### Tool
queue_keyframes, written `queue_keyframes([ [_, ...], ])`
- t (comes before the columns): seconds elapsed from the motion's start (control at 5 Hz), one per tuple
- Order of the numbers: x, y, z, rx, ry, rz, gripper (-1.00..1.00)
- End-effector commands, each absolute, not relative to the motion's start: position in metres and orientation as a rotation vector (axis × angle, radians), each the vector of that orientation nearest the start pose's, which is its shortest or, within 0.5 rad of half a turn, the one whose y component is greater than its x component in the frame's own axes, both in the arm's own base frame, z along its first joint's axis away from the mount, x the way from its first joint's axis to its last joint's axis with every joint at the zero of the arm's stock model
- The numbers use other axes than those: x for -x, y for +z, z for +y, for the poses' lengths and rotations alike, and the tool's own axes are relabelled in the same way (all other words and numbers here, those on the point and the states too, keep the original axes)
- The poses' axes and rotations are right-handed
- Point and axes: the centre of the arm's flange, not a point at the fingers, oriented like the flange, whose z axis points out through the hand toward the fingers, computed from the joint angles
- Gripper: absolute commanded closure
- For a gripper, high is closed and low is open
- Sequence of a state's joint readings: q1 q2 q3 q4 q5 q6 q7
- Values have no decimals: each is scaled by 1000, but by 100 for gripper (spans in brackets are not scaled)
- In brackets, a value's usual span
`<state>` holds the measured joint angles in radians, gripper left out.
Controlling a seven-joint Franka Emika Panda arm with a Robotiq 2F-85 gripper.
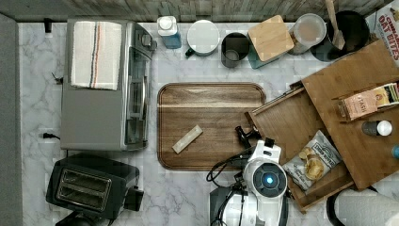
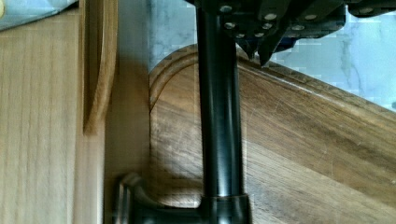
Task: Close the drawer.
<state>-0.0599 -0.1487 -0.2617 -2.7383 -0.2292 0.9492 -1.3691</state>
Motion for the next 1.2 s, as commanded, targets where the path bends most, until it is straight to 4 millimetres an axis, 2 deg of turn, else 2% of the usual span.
queue_keyframes([
  [0.2,-412,293,-234,3188,-36,-900,100],
  [0.4,-436,317,-278,3206,-35,-828,100],
  [0.6,-461,334,-321,3266,-138,-816,100],
  [0.8,-492,342,-367,3249,-208,-888,100],
  [1.0,-504,356,-387,3293,-248,-851,100],
  [1.2,-482,360,-362,3319,-343,-745,100],
])
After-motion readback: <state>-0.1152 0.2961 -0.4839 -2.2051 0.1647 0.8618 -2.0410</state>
